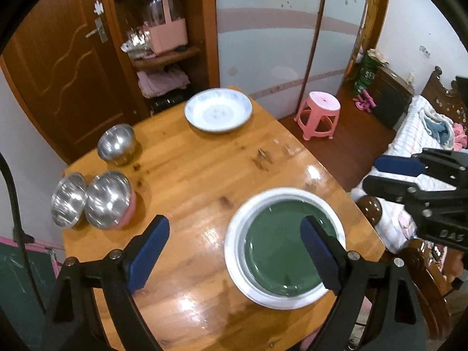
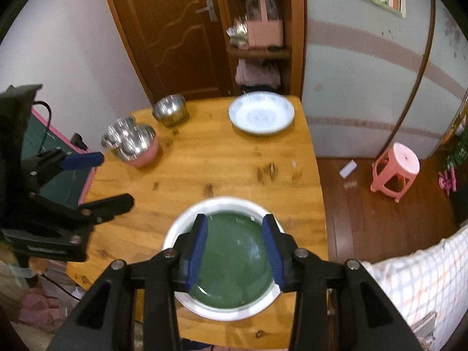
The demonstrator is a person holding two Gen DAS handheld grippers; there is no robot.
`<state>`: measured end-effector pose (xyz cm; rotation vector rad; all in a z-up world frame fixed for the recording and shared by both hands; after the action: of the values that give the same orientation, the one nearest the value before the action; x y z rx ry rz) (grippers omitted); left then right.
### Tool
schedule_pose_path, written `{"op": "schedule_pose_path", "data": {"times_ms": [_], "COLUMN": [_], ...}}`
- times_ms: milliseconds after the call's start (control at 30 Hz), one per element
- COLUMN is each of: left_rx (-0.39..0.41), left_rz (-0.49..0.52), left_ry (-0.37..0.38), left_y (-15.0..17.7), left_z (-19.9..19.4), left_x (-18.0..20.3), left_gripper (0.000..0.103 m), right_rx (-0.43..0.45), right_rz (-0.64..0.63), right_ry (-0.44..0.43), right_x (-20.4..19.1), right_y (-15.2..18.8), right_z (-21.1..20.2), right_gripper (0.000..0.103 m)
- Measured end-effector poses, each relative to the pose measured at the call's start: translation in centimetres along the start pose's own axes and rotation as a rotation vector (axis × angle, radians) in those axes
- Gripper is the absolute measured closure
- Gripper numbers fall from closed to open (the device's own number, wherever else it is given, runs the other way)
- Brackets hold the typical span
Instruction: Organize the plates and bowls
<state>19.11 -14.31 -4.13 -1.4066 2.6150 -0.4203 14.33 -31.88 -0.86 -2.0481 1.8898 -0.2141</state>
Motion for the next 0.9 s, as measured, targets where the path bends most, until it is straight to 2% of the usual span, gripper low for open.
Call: {"op": "schedule_pose_path", "data": {"times_ms": [267, 400, 600, 700, 800, 900], "left_rx": [0.089, 0.103, 0.139, 0.148, 0.142, 0.120], "left_rz": [-0.063, -0.085, -0.095, -0.121, -0.152, -0.189], "left_ry": [-0.049, -0.096, -0.190, -0.198, -0.193, -0.161], "left_y": [-3.4, -5.3, -10.0, -12.8, -15.6, -18.6], "left_z": [-2.9, -3.5, -3.5, -2.7, -1.1, 1.8], "left_x": [-1.5, -2.1, -3.7, -4.9, -6.1, -7.6], "left_gripper": [0.013, 0.013, 0.013, 0.013, 0.013, 0.013], "right_rx": [0.083, 0.105, 0.117, 0.107, 0.046, 0.020], "right_rz": [-0.014, -0.027, -0.006, 0.024, 0.037, 0.066], "right_ry": [0.010, 0.036, 0.051, 0.041, -0.008, 0.001], "right_x": [0.3, 0.7, 3.0, 4.9, 7.0, 9.3], "right_y": [-3.5, -5.3, -9.4, -12.1, -15.0, -17.5], "right_z": [-3.0, -3.7, -4.1, -3.2, -0.7, 1.8], "right_gripper": [0.064, 0.064, 0.064, 0.063, 0.063, 0.063]}}
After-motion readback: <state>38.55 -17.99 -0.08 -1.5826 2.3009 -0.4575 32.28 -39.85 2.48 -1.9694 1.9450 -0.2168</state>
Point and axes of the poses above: each gripper's, at about its wrist camera, not at the fingertips, and z roughly the way its jaws point, x to its right, y to its underside, the point moved 3 cm from there along z, roughly the way its jaws point, and after that the axes turned 14 degrees about -x, right-handed, at the moved point
